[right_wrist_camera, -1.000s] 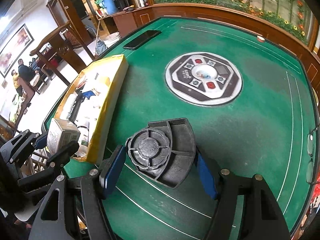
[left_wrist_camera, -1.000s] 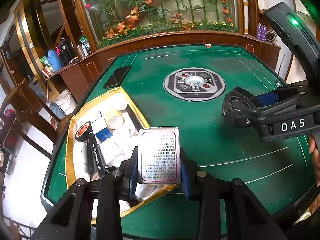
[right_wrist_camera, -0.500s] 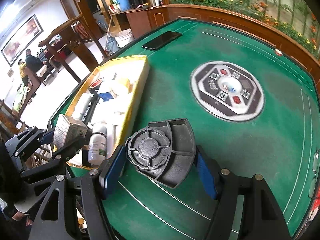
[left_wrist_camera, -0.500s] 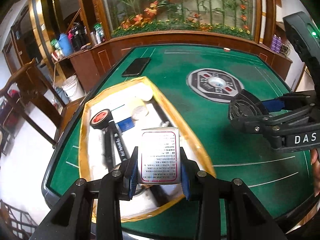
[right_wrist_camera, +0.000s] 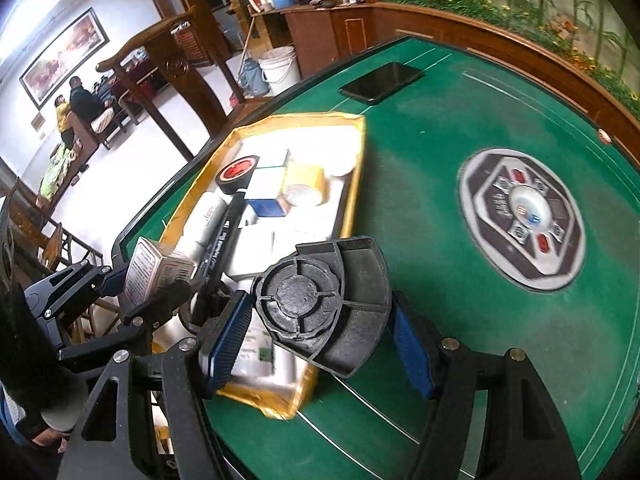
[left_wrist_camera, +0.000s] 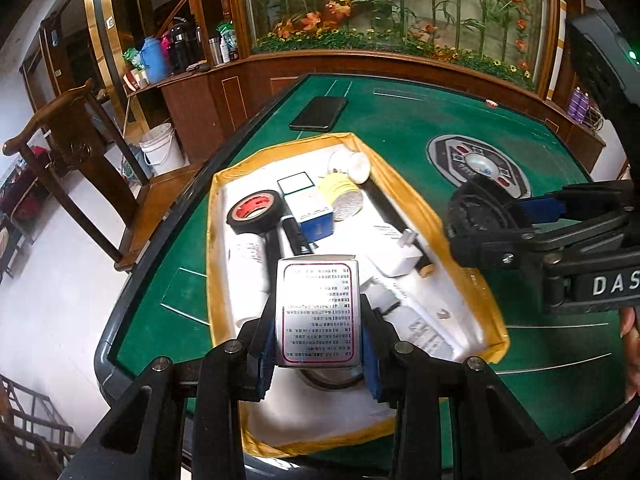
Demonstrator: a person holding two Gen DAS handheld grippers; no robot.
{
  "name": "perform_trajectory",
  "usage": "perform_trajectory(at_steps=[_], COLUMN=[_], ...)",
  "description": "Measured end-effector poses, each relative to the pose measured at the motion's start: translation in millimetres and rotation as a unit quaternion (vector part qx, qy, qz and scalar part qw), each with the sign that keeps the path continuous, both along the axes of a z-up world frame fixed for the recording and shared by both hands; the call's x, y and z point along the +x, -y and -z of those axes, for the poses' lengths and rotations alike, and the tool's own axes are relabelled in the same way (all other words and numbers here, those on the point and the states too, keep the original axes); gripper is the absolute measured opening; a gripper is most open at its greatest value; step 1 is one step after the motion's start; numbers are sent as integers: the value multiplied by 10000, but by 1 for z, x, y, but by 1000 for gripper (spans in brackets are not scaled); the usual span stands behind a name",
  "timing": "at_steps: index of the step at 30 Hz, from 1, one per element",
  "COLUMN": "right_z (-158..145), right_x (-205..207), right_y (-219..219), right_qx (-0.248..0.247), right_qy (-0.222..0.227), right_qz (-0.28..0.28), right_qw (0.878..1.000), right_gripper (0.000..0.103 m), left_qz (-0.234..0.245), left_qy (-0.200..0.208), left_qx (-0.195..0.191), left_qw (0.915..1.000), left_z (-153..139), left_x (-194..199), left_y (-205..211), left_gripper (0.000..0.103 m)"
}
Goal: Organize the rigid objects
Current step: 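Lower the black fan cover into the tray and open the right tool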
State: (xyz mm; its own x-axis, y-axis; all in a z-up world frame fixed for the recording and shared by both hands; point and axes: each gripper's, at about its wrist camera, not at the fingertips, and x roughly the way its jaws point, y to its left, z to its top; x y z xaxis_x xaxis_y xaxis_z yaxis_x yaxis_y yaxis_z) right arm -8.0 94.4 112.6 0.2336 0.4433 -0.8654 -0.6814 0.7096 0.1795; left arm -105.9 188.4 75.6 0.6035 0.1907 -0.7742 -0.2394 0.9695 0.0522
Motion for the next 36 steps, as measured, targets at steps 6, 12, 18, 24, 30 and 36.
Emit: perform_trajectory(at_steps=[6, 12, 18, 24, 30, 36], right_z=[8, 17, 22, 28, 31, 33], right_x=[2, 10, 19, 31, 41, 48], right_y=[-29, -48, -61, -72, -81, -89], right_qx=[-117, -186, -235, -305, -332, -374], right_qy=[-85, -243, -346, -418, -443, -415], right_qz=[-147, -132, -78, 30, 91, 135], right_qw=[9998, 9994, 9991, 9987, 9984, 9983], right_gripper=[69, 69, 69, 69, 69, 69], left_qz=[-68, -98, -98, -35, 52, 106], left_qy=[-36, -99, -169, -226, -256, -287], left_qx=[-73, -143, -218, -263, -277, -258], left_qw=[9999, 9998, 9996, 9994, 9993, 9992], left_z=[4, 10, 14, 20, 24, 26], left_x=[2, 3, 8, 14, 21, 27], left_y=[-16, -27, -36, -40, -43, -45], left_gripper=[37, 37, 37, 37, 37, 37])
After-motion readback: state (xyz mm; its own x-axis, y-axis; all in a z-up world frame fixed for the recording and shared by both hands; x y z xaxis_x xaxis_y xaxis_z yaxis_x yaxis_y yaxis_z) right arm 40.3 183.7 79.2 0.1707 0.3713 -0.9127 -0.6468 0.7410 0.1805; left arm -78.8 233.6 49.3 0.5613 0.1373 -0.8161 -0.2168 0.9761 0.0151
